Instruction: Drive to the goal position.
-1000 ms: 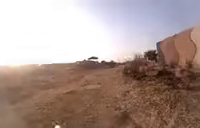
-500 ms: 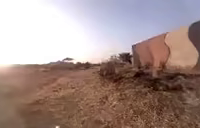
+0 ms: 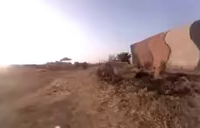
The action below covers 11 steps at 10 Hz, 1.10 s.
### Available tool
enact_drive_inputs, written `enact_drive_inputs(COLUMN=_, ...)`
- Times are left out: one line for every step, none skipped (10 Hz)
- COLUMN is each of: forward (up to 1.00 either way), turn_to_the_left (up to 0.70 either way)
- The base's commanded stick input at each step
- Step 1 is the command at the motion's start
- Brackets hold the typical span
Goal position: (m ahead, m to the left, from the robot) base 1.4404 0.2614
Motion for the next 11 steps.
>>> enact_drive_inputs(forward=0.70, turn_to_the_left=0.00)
enact_drive_inputs(forward=0.70, turn_to_the_left=0.00)
enact_drive_inputs(forward=0.70, turn_to_the_left=0.00)
enact_drive_inputs(forward=0.70, turn_to_the_left=0.13)
enact_drive_inputs(forward=0.70, turn_to_the_left=0.34)
enact_drive_inputs(forward=0.70, turn_to_the_left=0.29)
enact_drive_inputs(forward=0.70, turn_to_the_left=0.23)
enact_drive_inputs(forward=0.70, turn_to_the_left=0.16)
enact_drive_inputs(forward=0.70, turn_to_the_left=0.10)
enact_drive_inputs(forward=0.70, turn_to_the_left=0.04)
enact_drive_inputs(forward=0.70, turn_to_the_left=0.00)
